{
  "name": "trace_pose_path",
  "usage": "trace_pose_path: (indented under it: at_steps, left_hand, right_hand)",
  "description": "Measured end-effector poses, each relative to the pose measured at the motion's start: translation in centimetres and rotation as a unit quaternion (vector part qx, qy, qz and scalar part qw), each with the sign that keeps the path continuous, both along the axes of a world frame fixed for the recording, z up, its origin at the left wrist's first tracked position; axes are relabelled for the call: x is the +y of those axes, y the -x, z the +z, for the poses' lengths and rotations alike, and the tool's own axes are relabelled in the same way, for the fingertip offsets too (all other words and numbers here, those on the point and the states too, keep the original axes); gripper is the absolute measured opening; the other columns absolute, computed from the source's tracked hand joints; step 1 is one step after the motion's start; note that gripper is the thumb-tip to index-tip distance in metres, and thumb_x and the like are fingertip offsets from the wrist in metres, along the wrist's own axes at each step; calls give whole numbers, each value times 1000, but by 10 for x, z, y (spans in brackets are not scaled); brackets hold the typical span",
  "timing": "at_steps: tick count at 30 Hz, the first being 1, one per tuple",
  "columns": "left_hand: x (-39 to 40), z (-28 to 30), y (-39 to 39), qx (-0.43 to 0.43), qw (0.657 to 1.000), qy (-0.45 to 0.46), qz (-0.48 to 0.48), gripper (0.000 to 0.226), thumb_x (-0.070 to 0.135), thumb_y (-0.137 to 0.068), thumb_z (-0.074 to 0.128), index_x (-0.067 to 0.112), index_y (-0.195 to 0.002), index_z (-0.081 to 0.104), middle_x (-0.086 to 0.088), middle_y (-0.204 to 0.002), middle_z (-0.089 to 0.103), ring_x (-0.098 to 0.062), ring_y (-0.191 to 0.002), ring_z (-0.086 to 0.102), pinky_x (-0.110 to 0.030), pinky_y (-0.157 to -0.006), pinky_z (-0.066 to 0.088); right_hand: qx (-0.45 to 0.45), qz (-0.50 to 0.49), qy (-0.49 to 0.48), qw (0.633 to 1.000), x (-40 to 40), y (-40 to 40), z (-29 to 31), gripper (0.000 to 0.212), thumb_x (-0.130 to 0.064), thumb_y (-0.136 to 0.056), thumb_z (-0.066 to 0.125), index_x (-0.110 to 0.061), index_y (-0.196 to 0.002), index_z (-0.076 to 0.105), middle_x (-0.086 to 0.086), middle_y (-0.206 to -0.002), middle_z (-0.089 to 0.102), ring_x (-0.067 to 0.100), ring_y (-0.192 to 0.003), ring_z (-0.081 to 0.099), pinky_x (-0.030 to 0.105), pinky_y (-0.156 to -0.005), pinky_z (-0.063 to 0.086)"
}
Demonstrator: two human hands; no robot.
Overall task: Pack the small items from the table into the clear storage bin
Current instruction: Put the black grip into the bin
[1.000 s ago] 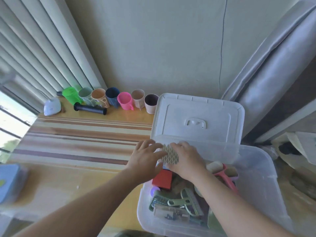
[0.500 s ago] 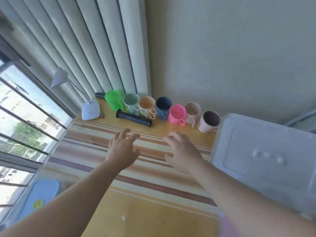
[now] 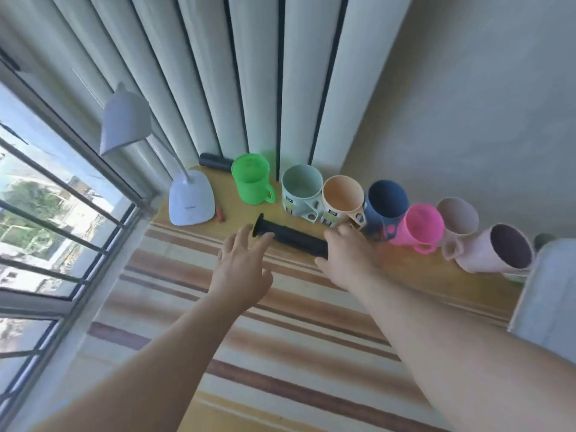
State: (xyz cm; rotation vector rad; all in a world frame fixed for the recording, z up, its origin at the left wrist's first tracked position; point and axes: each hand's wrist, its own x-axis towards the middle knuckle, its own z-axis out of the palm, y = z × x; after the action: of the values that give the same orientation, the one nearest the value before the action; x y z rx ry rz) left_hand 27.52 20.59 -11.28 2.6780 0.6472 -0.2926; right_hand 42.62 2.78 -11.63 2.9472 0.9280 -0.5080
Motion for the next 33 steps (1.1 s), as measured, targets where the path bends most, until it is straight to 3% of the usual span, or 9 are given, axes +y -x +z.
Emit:
trace_pose_path:
  at_steps: [3,7,10,13,16,20,23,28,33]
  left_hand:
    - [10,-7,-3,-21,1000,-16,7,86,25,-84,69,41,-154,23,-7,-164,12,-41,-144,23,-53,-116,33]
    - [21,-18,-5,-11,999,-31,-12,88,27,-82,72,43,-154,25,-6,-163,15,-38,-143,23,-51,-116,33]
    - [17,-24,9,11,998,-18,-54,68,38,-85,69,45,-148,42,1,-151,39,-29,-138,33,-44,-114,34]
    - [0,-19,37,5,995,49,-90,48,51,-85,72,44,-131,60,10,-128,52,-19,-112,53,-35,-92,47]
    - [-35,1,64,-11,984,133,-121,43,55,-78,80,46,-117,64,20,-113,47,-8,-91,55,-24,-73,46]
    - [-115,51,91,-88,962,223,-129,42,63,-70,78,47,-107,64,27,-102,54,0,-90,59,-12,-72,42]
    - [-182,87,97,-115,939,279,-166,40,62,-72,74,46,-106,61,25,-97,60,-2,-89,61,-15,-71,46]
    - [-294,120,94,-111,904,371,-181,45,69,-78,73,54,-117,54,24,-104,64,-8,-88,64,-15,-69,48]
    - [-396,154,84,-149,900,355,-205,56,68,-80,74,51,-127,48,21,-106,66,-10,-91,66,-14,-72,49]
  right_hand:
    - [15,4,44,999,0,10,-10,44,-55,-85,75,-27,-117,62,10,-143,42,36,-135,39,48,-103,46]
    - [80,10,23,996,-5,26,-16,44,-50,-93,73,-25,-122,53,0,-125,52,32,-121,50,46,-94,50]
    - [183,-38,-68,980,-25,51,-12,44,-45,-96,73,-26,-129,52,-6,-128,58,26,-119,56,42,-93,51]
    - [268,-89,-130,950,-69,77,7,37,-46,-89,79,-40,-116,55,-20,-114,62,10,-100,64,35,-85,54]
    - [265,-97,-141,949,-129,95,43,35,-51,-82,83,-48,-101,54,-22,-96,64,-1,-85,61,26,-69,48]
    - [236,-109,-165,951,-224,115,109,44,-66,-75,79,-58,-112,57,-35,-114,59,-7,-101,57,24,-76,50]
    - [210,-128,-180,952,-301,134,153,47,-68,-70,79,-60,-113,61,-30,-113,65,-2,-100,64,19,-74,47]
    - [175,-255,-319,896,-430,164,184,59,-41,-64,98,-49,-115,70,-21,-111,74,1,-98,72,8,-83,50]
    - [138,-301,-395,857,-541,184,189,67,-55,-61,92,-46,-123,69,-18,-113,76,8,-98,75,19,-86,57]
